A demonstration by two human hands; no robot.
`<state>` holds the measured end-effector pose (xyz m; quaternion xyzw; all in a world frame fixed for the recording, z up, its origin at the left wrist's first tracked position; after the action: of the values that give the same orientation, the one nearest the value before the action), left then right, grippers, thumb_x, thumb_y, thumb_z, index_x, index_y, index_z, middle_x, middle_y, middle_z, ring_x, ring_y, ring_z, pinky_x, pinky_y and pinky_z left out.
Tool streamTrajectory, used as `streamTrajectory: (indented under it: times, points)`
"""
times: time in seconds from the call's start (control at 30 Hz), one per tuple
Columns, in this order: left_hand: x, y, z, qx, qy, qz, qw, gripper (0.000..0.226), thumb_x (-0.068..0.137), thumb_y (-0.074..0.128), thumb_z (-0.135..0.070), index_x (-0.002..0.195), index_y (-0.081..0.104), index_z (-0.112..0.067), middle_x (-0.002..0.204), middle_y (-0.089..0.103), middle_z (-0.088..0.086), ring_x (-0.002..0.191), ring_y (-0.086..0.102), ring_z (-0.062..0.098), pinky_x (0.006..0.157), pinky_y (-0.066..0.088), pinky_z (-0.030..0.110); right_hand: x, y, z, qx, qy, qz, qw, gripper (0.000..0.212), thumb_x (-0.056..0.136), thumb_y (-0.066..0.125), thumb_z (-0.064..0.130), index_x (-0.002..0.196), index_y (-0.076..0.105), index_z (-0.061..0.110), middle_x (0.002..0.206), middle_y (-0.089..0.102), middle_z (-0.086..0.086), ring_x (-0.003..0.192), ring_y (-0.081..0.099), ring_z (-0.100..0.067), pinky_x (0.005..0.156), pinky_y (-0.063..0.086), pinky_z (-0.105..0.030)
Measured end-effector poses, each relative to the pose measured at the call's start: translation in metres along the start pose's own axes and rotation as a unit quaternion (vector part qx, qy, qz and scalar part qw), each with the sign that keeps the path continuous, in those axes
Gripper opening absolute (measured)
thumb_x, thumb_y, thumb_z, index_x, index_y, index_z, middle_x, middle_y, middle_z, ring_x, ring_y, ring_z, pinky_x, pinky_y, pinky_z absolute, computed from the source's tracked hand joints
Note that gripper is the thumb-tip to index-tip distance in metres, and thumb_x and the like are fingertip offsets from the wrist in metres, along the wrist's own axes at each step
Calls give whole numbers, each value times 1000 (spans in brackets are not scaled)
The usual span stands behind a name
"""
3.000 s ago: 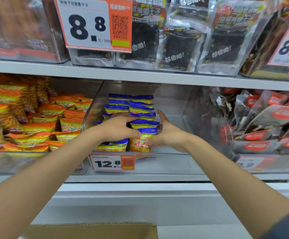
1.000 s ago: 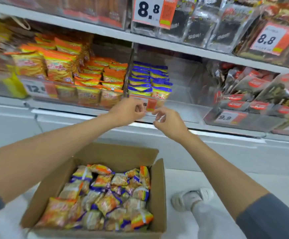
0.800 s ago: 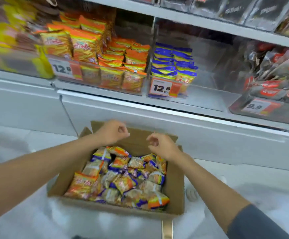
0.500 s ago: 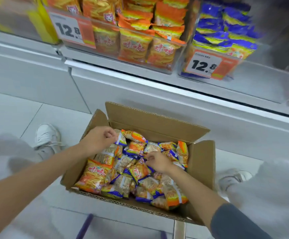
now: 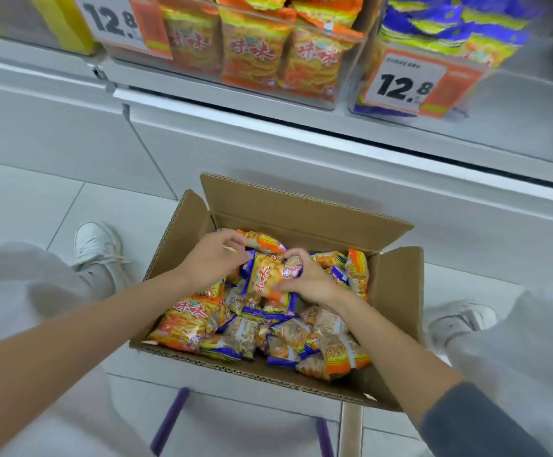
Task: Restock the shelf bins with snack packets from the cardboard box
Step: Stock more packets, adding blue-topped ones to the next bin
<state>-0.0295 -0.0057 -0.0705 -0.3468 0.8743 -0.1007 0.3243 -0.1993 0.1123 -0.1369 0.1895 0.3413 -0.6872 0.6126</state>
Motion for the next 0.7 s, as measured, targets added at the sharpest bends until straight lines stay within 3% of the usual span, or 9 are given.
streamTrajectory:
  times: [0.07, 0.17, 0.23, 0.33, 0.4, 0.53, 0.6, 0.7]
  points:
    - [-2, 12, -6, -41, -18, 13, 999, 47, 83, 75, -30, 123, 52, -25, 114, 55, -8, 103, 59, 12, 79, 51, 25, -14, -5, 15, 81, -22, -5, 996, 52, 71, 86, 32, 112, 55, 30, 117, 59, -5, 88, 60, -15, 67, 46, -26]
    - [-6, 23, 0, -124, -84, 86, 985, 73, 72, 84, -33, 132, 44, -24, 125, 54, 1, 104, 65, 18, 84, 58, 40, -29, -1, 22, 138, -40, 11, 990, 51, 73, 85, 24, 116, 57, 26, 108, 64, -7, 86, 66, -17, 72, 52, -27]
    - [-8, 20, 8, -136, -90, 28, 986, 68, 73, 84, -27, 127, 45, -18, 128, 53, 7, 102, 65, 19, 85, 58, 42, -32, 0, 18, 102, -37, 19, 994, 62, 73, 85, 28, 127, 52, 29, 109, 63, -2, 99, 64, -15, 87, 50, -29]
    - [-6, 6, 19, -23, -52, -86, 995, 62, 76, 82, -27, 126, 47, -15, 127, 51, -2, 108, 55, 15, 88, 52, 37, -21, 5, 0, 62, -5, 51, 997, 69, 80, 80, 28, 139, 45, 25, 120, 64, 0, 114, 60, -16, 102, 43, -33]
    - [-3, -2, 27, -22, -42, -100, 994, 62, 73, 84, -29, 125, 53, -16, 123, 58, -2, 103, 61, 18, 81, 57, 38, -6, 16, -16, 16, 19, 74, 997, 61, 86, 74, 22, 140, 46, 17, 126, 62, -4, 116, 59, -18, 104, 43, -35]
    - [-2, -9, 33, -4, -5, -96, 995, 61, 71, 86, -23, 125, 58, -23, 110, 64, -5, 87, 64, 4, 71, 52, 20, 28, 57, -45, -105, 38, 155, 982, 60, 89, 71, 21, 143, 46, 15, 149, 42, -4, 137, 41, -22, 111, 37, -33]
    - [-1, -8, 34, -8, -3, -92, 996, 63, 71, 86, -20, 126, 56, -24, 113, 62, -6, 91, 63, 4, 70, 53, 20, 37, 75, -54, -138, 51, 173, 974, 69, 91, 68, 28, 150, 34, 17, 156, 33, -4, 142, 34, -23, 111, 35, -32]
    - [2, -7, 34, -19, -15, -93, 995, 58, 72, 85, -22, 121, 54, -24, 113, 60, -7, 94, 63, 7, 74, 56, 26, 45, 91, -66, -177, 66, 172, 967, 75, 92, 65, 31, 153, 25, 14, 152, 38, -11, 135, 43, -27, 99, 40, -30]
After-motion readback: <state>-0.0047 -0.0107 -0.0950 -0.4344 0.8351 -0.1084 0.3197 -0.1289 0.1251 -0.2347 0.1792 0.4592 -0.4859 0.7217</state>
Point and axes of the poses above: each hand's wrist, its own x-axis towards the middle knuckle, its own y-axis out of the palm, z = x × y, the point moved 2 cm from there along x, towards the middle knuckle
